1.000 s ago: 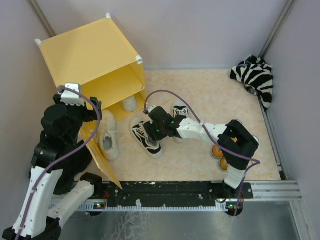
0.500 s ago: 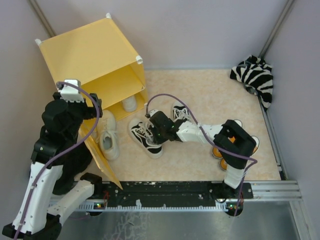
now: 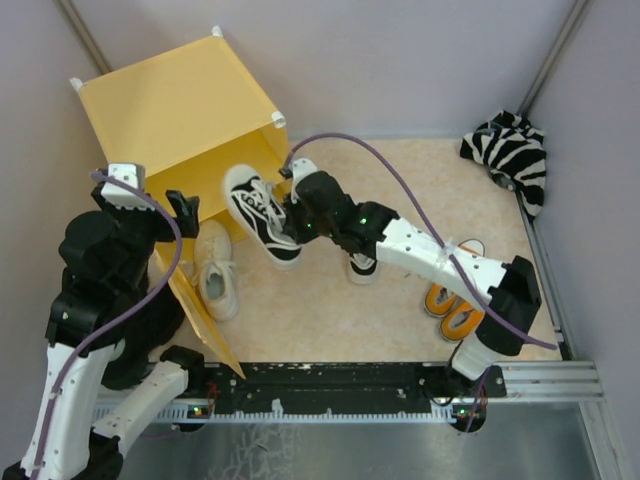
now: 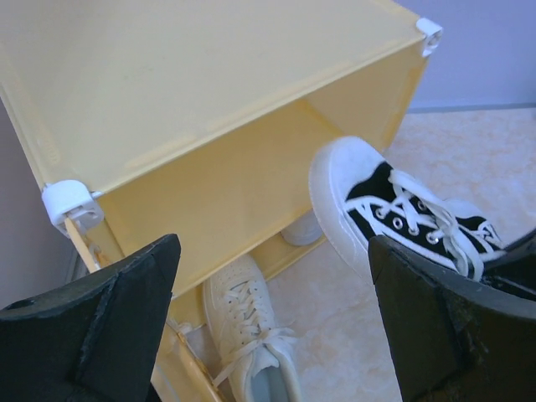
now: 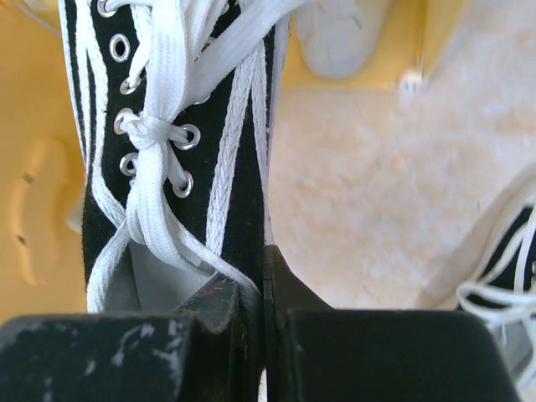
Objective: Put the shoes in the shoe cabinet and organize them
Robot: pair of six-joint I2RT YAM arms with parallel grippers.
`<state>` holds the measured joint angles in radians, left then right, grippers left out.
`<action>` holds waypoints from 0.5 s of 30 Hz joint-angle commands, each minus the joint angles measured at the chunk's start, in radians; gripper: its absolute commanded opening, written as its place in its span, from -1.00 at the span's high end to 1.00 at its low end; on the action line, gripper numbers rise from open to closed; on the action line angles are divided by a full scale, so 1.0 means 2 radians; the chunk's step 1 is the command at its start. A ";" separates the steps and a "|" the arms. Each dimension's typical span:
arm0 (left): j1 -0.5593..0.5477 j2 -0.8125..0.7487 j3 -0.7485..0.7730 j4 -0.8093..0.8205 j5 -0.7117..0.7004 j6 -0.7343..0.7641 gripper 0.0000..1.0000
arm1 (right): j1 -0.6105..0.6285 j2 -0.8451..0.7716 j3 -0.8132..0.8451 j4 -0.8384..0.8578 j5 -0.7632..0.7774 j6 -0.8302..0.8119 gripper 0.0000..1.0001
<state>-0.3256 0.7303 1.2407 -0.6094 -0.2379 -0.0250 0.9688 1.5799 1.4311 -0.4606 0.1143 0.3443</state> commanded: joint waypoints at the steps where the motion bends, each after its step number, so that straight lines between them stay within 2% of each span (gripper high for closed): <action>1: -0.001 -0.035 0.014 0.026 0.018 -0.003 -0.99 | 0.007 0.041 0.101 0.024 -0.010 -0.011 1.00; 10: -0.001 -0.069 0.022 0.027 0.025 0.016 -0.99 | 0.013 0.221 0.334 -0.001 -0.010 0.002 1.00; 15: -0.001 -0.087 0.018 0.027 0.027 0.018 -0.99 | 0.016 0.285 0.429 -0.011 -0.016 0.015 1.00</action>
<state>-0.3256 0.5842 1.2636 -0.5728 -0.2001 -0.0040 0.9844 2.1265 2.1128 -0.5457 0.0986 0.3450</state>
